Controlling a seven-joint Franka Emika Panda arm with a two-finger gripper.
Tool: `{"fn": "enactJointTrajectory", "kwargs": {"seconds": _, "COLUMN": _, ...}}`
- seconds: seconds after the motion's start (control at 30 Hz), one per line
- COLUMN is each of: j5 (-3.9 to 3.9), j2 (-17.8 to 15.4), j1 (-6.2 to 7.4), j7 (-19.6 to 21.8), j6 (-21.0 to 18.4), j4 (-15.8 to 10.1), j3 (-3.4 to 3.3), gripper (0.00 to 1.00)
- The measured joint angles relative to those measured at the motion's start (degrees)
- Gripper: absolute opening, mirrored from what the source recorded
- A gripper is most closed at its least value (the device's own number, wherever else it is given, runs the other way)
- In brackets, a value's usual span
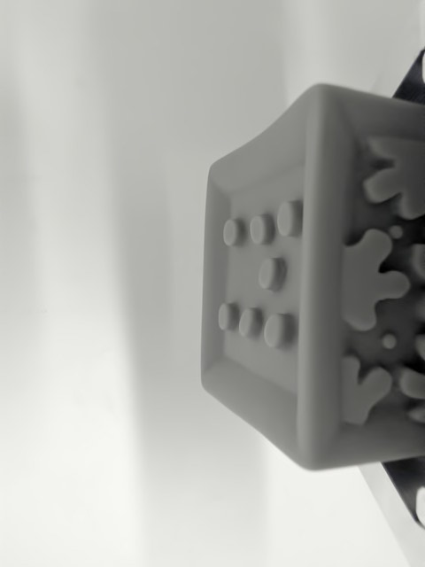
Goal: Destack cube
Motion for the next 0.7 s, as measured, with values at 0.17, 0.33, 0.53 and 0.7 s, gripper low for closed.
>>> {"fn": "enactJointTrajectory", "kwargs": {"seconds": 0.17, "j5": 0.17, "j2": 1.3, "j1": -0.29, "j7": -0.1, "j6": 1.1, "j4": 0.3, "j3": 0.33, "gripper": 0.00}}
{"fn": "enactJointTrajectory", "kwargs": {"seconds": 0.33, "j5": 0.23, "j2": 2.6, "j1": -0.55, "j7": -0.2, "j6": 1.9, "j4": 0.7, "j3": 0.63, "gripper": 0.00}}
{"fn": "enactJointTrajectory", "kwargs": {"seconds": 0.53, "j5": 0.24, "j2": 3.7, "j1": -0.90, "j7": -0.2, "j6": 2.8, "j4": 1.1, "j3": 1.00, "gripper": 0.00}}
{"fn": "enactJointTrajectory", "kwargs": {"seconds": 0.7, "j5": 0.24, "j2": 4.5, "j1": -1.08, "j7": -0.2, "j6": 3.3, "j4": 1.3, "j3": 1.21, "gripper": 0.00}}
